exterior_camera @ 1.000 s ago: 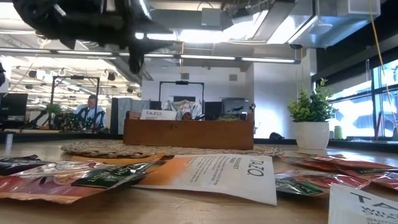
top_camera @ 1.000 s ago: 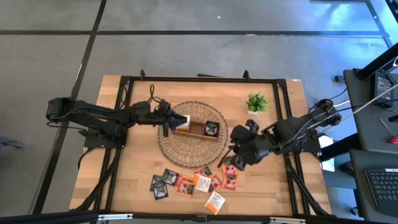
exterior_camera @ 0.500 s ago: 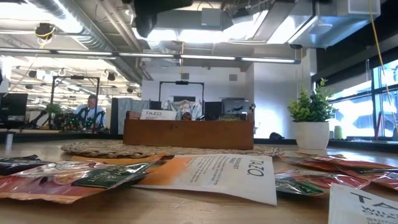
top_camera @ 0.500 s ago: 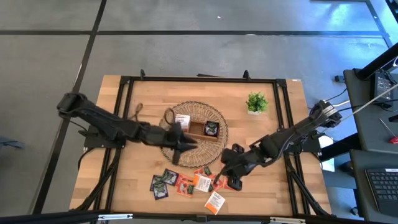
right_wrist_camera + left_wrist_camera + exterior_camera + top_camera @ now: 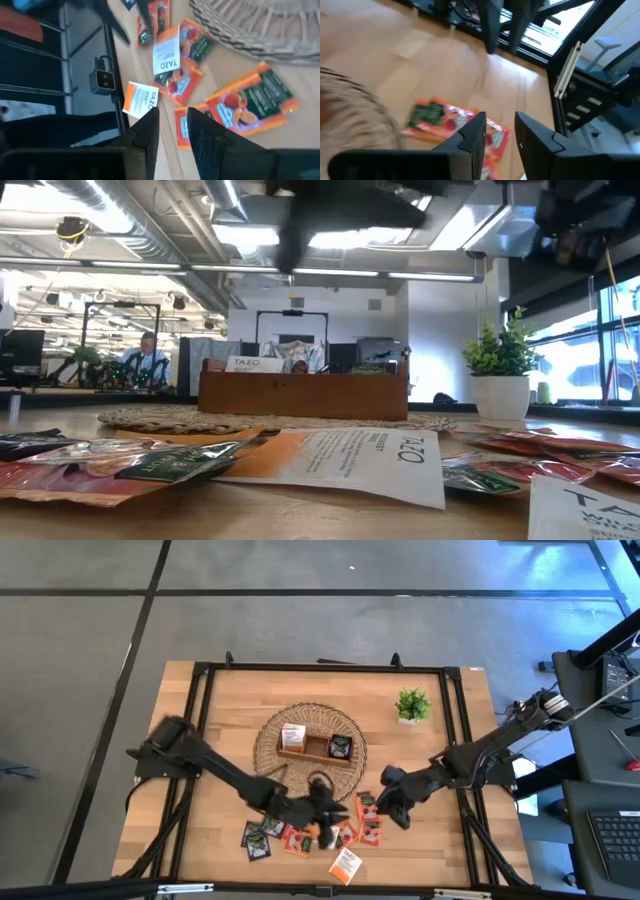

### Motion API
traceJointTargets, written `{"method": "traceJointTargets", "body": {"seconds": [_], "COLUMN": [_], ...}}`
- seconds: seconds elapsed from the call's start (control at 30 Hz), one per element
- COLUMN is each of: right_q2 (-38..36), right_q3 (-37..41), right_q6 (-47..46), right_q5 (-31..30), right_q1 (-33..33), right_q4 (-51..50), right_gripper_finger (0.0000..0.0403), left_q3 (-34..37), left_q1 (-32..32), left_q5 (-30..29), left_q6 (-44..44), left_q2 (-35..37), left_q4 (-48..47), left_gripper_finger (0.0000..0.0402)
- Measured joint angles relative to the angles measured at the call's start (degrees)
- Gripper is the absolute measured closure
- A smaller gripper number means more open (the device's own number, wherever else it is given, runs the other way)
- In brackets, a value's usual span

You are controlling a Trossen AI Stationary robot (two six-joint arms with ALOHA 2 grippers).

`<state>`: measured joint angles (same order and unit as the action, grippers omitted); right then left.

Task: Pick & Place Tea
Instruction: Put the orange tea bag into the middle section of the wooden organizer

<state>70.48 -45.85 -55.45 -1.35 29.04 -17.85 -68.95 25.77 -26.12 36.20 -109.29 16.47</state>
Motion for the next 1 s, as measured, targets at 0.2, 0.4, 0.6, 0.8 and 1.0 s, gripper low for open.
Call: {"method": "traceJointTargets", "body": {"seconds": [0.2,0.4,0.6,0.8,1.0], "right_q2": [-2.0,-2.0,-2.0,-2.0,-2.0], "right_q3": [9.4,13.9,15.9,17.5,19.2], "right_q6": [-0.1,-5.8,-5.2,-6.4,-7.1], "right_q5": [-1.8,-2.0,-1.8,-0.4,-2.3], "right_q1": [-0.7,-1.5,-2.7,-4.8,-6.4], "right_q4": [3.5,4.8,6.9,8.6,11.2], "right_gripper_finger": [0.0299,0.0299,0.0297,0.0261,0.0203], "left_q3": [-7.8,-12.6,-12.6,-12.5,-12.6], "left_q1": [-0.5,-1.2,-2.0,-2.5,-2.9], "left_q5": [0.3,1.0,1.9,1.2,0.1], "left_q6": [2.8,3.8,5.2,7.5,7.5], "left_q2": [-9.9,-16.2,-17.7,-19.0,-20.3], "left_q4": [0.1,0.0,-2.0,-3.1,-1.8], "left_gripper_finger": [0.03,0.0303,0.03,0.0299,0.0299]}}
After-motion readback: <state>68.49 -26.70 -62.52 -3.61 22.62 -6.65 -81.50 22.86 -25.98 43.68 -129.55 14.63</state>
